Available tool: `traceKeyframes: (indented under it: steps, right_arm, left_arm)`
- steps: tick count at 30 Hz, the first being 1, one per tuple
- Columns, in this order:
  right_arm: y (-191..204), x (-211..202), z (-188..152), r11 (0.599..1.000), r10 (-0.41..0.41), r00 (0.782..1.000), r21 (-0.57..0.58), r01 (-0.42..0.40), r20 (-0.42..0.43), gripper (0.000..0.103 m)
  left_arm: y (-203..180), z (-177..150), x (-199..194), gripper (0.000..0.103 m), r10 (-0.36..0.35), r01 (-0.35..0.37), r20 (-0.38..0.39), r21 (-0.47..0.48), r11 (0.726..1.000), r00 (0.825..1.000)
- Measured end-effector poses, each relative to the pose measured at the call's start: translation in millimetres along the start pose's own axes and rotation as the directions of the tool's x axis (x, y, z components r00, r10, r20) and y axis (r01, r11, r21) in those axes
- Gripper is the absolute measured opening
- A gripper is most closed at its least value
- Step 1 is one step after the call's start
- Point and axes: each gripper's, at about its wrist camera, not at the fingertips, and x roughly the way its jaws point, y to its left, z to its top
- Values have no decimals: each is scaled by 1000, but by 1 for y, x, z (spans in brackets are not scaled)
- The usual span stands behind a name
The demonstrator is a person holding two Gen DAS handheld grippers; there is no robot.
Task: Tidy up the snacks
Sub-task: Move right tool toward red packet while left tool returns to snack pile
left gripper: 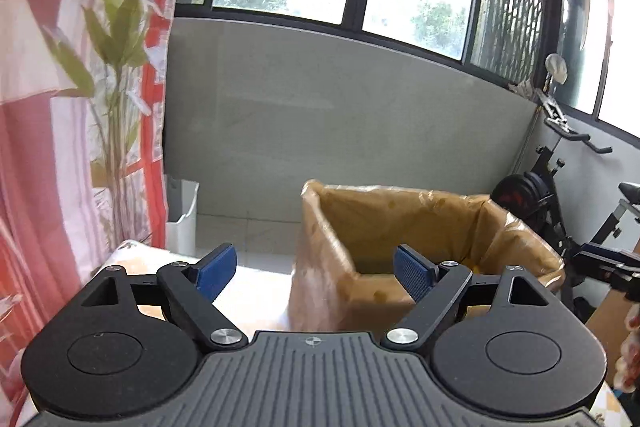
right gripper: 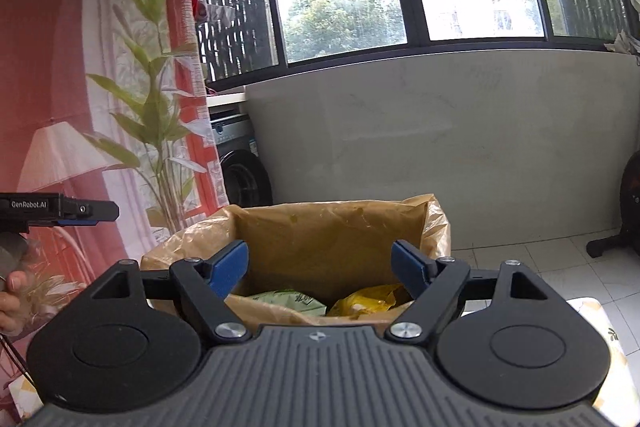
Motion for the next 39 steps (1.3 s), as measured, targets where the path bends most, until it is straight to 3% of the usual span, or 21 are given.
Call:
traceKeyframes:
  steps: [10, 16, 21, 26, 30, 35, 39]
  right_arm:
    - [-3, -26, -54, 998, 14, 996, -54, -19, -90, 86]
    - [-11, -36, -95, 992, 14, 981, -124, -38, -192, 86]
    - [-32, -46, -136, 993, -32, 958, -115, -1, -285, 86]
    - [-46, -53, -173, 991, -49, 932, -137, 0, -358, 86]
    - [-38, -54, -190, 959, -27, 915, -269, -90, -402, 86]
    - [-38, -44, -199, 936, -4, 899, -318, -151, -439, 85]
    - [-47, -26, -198, 945, 5, 883, -287, -158, -470, 85]
  left_arm:
    - [38, -66, -38, 83, 143, -149, -57, -139, 979, 988]
    - [29, -92, -32, 83, 165, -180, -92, -201, 963, 982]
    - [16, -109, -24, 82, 200, -223, -137, -176, 959, 970]
    - [7, -116, -20, 82, 188, -215, -169, -161, 963, 968]
    - [2, -120, -17, 82, 167, -200, -189, -169, 965, 968]
    - [-8, -124, -16, 82, 166, -199, -212, -144, 969, 963]
    - [-12, -130, -17, 79, 167, -200, -229, -130, 971, 959]
